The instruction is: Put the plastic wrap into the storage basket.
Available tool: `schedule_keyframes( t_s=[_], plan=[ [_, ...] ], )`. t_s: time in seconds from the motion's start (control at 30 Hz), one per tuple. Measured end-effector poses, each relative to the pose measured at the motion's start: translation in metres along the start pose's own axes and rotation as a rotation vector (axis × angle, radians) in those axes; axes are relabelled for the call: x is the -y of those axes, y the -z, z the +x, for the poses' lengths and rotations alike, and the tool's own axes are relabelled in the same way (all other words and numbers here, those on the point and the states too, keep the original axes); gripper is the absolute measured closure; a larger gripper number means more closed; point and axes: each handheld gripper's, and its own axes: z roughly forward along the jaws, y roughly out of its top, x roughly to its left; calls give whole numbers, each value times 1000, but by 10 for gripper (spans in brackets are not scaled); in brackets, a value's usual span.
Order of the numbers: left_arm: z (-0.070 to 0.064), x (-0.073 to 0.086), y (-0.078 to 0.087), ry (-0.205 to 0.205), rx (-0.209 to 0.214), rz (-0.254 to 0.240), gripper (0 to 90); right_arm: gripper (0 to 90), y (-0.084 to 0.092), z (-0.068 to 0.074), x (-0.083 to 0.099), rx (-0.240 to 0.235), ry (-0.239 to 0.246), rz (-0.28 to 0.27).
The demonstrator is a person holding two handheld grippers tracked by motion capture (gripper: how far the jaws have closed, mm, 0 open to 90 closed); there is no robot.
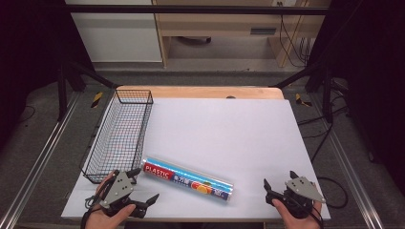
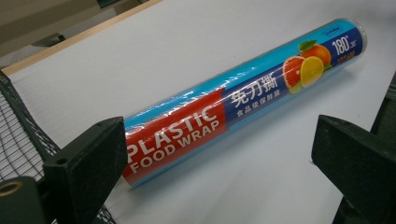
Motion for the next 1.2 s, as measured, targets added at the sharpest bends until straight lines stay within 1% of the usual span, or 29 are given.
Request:
schedule_keyframes(
  t_s=[0.1,0.13,0.17,0.23,0.3,0.33,0.43,0.47,0.5,0.53,0.57,0.6,0.63,0.67,0.7,0.73,0.77,0.8,0.87,0.9,0.93,0.97,1.0,1.03,1.07,1.1,1.13,1.17,1.2],
  plan=[
    [0,-2,-2,-13,9,-12,37,120,0,-2,1,6,-14,5],
    [-1,-5,-5,-14,43,-2,37,120,0,-2,1,8,-17,2],
    [-1,-8,-7,-23,57,6,35,120,0,-3,1,9,-16,2],
    [-4,-17,-10,-61,66,36,36,120,0,-3,2,9,-22,7],
    [-6,-29,-13,-92,109,67,37,120,0,-3,2,14,-19,5],
    [-7,-36,-14,-116,123,80,39,121,-1,-3,2,13,-21,5],
    [-7,-60,-19,-242,153,148,41,121,-1,-3,2,10,-20,8],
    [-7,-68,-20,-294,157,168,41,121,-1,-2,1,11,-19,7],
    [-7,-68,-20,-294,157,168,44,121,-1,-2,1,11,-19,7],
    [-5,-82,-24,-377,160,202,45,120,-1,-2,2,11,-13,9],
    [-4,-88,-27,-411,165,217,45,120,-1,-2,2,11,-13,10],
    [-4,-88,-27,-411,165,217,46,120,-1,-2,2,9,-14,12],
    [-3,-94,-29,-450,178,246,46,120,-1,-2,2,9,-14,12],
    [0,-102,-36,-496,211,292,51,120,-2,-2,2,10,-14,13],
    [2,-105,-41,-516,228,307,54,120,-2,-2,2,11,-16,14],
    [4,-107,-45,-538,255,340,66,120,-2,-2,2,11,-17,14],
    [7,-108,-49,-565,269,369,73,120,-2,-2,1,12,-16,13],
    [10,-109,-53,-596,272,397,73,121,-2,-2,1,12,-14,12],
    [15,-109,-62,-636,281,442,72,121,-2,-2,1,10,-10,16],
    [17,-108,-66,-648,295,461,73,121,-2,-1,1,11,-8,17],
    [17,-108,-66,-648,295,461,74,122,-3,-1,1,11,-3,18],
    [19,-106,-70,-655,306,484,78,122,-3,-1,1,12,-2,20],
    [22,-102,-78,-687,328,534,85,122,-3,-1,1,12,0,19],
    [23,-100,-82,-698,335,552,91,122,-3,-1,1,12,4,20],
    [24,-98,-85,-707,342,567,91,122,-3,-1,1,12,6,21],
    [24,-98,-85,-707,342,567,92,122,-3,-1,1,11,5,21],
    [24,-96,-89,-716,350,583,94,122,-3,0,1,11,4,22],
    [23,-93,-96,-737,364,613,96,122,-3,0,1,10,6,22],
    [23,-93,-96,-737,364,613,95,122,-3,0,1,10,6,22]
  ],
)
